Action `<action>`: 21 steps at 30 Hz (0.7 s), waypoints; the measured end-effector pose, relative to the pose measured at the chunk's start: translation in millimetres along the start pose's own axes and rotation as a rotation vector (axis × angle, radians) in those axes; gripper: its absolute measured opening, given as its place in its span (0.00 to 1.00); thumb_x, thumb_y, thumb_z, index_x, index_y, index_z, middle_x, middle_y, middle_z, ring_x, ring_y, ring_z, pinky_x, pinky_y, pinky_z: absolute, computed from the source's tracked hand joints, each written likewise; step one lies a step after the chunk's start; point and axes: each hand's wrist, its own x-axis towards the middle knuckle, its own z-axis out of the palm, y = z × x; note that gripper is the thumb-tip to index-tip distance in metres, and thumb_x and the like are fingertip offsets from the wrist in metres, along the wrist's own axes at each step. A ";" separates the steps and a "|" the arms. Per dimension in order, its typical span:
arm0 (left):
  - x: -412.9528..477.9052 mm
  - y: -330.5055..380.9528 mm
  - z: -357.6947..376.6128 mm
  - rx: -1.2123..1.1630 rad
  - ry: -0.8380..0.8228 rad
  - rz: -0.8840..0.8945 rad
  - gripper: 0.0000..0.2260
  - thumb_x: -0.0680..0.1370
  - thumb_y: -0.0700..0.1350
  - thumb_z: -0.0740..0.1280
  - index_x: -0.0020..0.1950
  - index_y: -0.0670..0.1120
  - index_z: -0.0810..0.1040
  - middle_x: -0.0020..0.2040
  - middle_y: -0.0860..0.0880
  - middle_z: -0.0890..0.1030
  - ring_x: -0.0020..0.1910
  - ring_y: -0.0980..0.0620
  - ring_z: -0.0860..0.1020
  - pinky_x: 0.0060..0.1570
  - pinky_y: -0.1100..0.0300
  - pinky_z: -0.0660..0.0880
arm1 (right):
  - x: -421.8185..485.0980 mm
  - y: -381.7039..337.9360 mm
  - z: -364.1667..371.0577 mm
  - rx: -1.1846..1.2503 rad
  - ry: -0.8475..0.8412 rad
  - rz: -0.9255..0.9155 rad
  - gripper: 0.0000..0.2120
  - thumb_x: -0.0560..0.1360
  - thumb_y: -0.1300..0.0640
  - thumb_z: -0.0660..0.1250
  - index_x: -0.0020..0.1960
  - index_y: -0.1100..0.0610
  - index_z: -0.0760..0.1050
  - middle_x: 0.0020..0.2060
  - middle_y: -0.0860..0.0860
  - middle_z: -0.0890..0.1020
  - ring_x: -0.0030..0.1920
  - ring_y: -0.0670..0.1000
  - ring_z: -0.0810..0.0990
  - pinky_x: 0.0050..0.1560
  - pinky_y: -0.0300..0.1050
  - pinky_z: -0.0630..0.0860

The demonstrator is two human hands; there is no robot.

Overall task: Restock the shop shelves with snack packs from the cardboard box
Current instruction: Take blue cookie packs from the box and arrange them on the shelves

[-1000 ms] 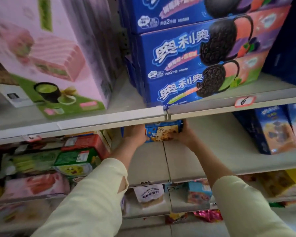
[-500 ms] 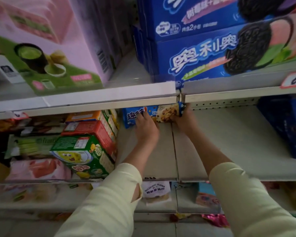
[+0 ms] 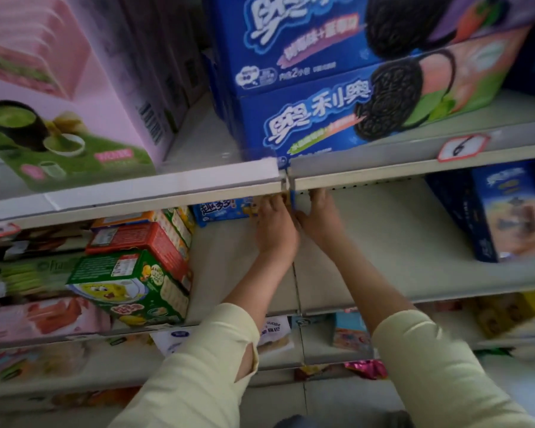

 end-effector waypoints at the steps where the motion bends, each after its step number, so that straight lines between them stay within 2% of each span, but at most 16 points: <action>1: -8.6 16.9 1.6 -0.048 -0.001 0.057 0.19 0.79 0.39 0.60 0.69 0.40 0.66 0.68 0.39 0.67 0.66 0.40 0.69 0.62 0.51 0.67 | -9.6 -0.6 -17.0 0.001 0.026 -0.012 0.24 0.69 0.66 0.70 0.63 0.68 0.70 0.58 0.64 0.76 0.58 0.64 0.75 0.57 0.51 0.71; 5: -72.2 73.7 12.7 -0.360 -0.150 0.306 0.14 0.77 0.36 0.60 0.61 0.39 0.74 0.58 0.40 0.74 0.57 0.43 0.75 0.55 0.53 0.70 | -62.9 13.2 -101.2 0.012 0.219 0.075 0.14 0.70 0.70 0.65 0.56 0.65 0.76 0.50 0.60 0.80 0.50 0.57 0.79 0.49 0.36 0.68; 8: -122.4 99.1 29.2 -0.507 -0.267 0.428 0.15 0.75 0.38 0.60 0.60 0.37 0.74 0.56 0.39 0.75 0.54 0.44 0.76 0.55 0.60 0.70 | -116.3 34.5 -144.1 0.011 0.311 0.108 0.14 0.68 0.72 0.64 0.51 0.62 0.77 0.45 0.55 0.80 0.45 0.51 0.77 0.48 0.38 0.72; 10: -158.5 124.0 40.4 -0.537 -0.433 0.439 0.15 0.77 0.35 0.61 0.64 0.38 0.71 0.61 0.40 0.74 0.59 0.46 0.74 0.59 0.63 0.69 | -161.9 53.3 -170.7 -0.014 0.404 0.248 0.12 0.69 0.69 0.64 0.49 0.58 0.76 0.43 0.51 0.79 0.45 0.48 0.76 0.47 0.36 0.72; 12: -197.8 135.3 60.2 -0.481 -0.648 0.439 0.19 0.79 0.36 0.60 0.70 0.41 0.66 0.68 0.44 0.69 0.66 0.48 0.69 0.63 0.65 0.64 | -201.8 79.6 -183.1 -0.026 0.517 0.315 0.11 0.68 0.68 0.64 0.48 0.57 0.76 0.42 0.49 0.78 0.45 0.48 0.76 0.47 0.33 0.70; 13: -214.1 136.1 77.1 -0.468 -0.705 0.474 0.20 0.80 0.36 0.60 0.72 0.42 0.65 0.70 0.44 0.68 0.68 0.48 0.68 0.63 0.67 0.62 | -218.1 95.5 -185.5 -0.038 0.560 0.345 0.11 0.68 0.68 0.64 0.48 0.57 0.76 0.42 0.50 0.77 0.45 0.48 0.76 0.46 0.31 0.69; 15: -242.8 131.6 119.1 -0.469 -0.767 0.590 0.22 0.78 0.35 0.61 0.71 0.40 0.64 0.68 0.42 0.69 0.66 0.46 0.70 0.66 0.63 0.65 | -249.3 131.6 -183.6 -0.052 0.624 0.432 0.10 0.70 0.68 0.65 0.48 0.57 0.76 0.41 0.50 0.77 0.43 0.47 0.75 0.43 0.29 0.67; 17: -266.7 119.6 159.9 -0.383 -0.845 0.673 0.23 0.76 0.33 0.60 0.72 0.39 0.64 0.67 0.41 0.68 0.66 0.45 0.69 0.66 0.57 0.66 | -281.5 170.5 -170.7 -0.064 0.627 0.537 0.08 0.71 0.66 0.66 0.48 0.58 0.76 0.41 0.51 0.79 0.42 0.49 0.76 0.41 0.34 0.68; 19: -284.5 106.5 200.6 -0.307 -0.934 0.717 0.23 0.77 0.34 0.60 0.72 0.41 0.63 0.68 0.42 0.69 0.66 0.45 0.70 0.66 0.56 0.66 | -312.8 214.2 -153.6 -0.053 0.620 0.640 0.06 0.72 0.64 0.66 0.48 0.58 0.76 0.40 0.52 0.79 0.42 0.50 0.77 0.41 0.40 0.69; 21: -303.7 89.8 249.8 -0.221 -0.989 0.776 0.20 0.78 0.38 0.61 0.70 0.44 0.66 0.65 0.43 0.72 0.64 0.45 0.72 0.64 0.54 0.69 | -345.3 257.4 -133.6 -0.028 0.625 0.748 0.06 0.72 0.63 0.66 0.49 0.57 0.76 0.40 0.50 0.79 0.42 0.49 0.77 0.42 0.39 0.68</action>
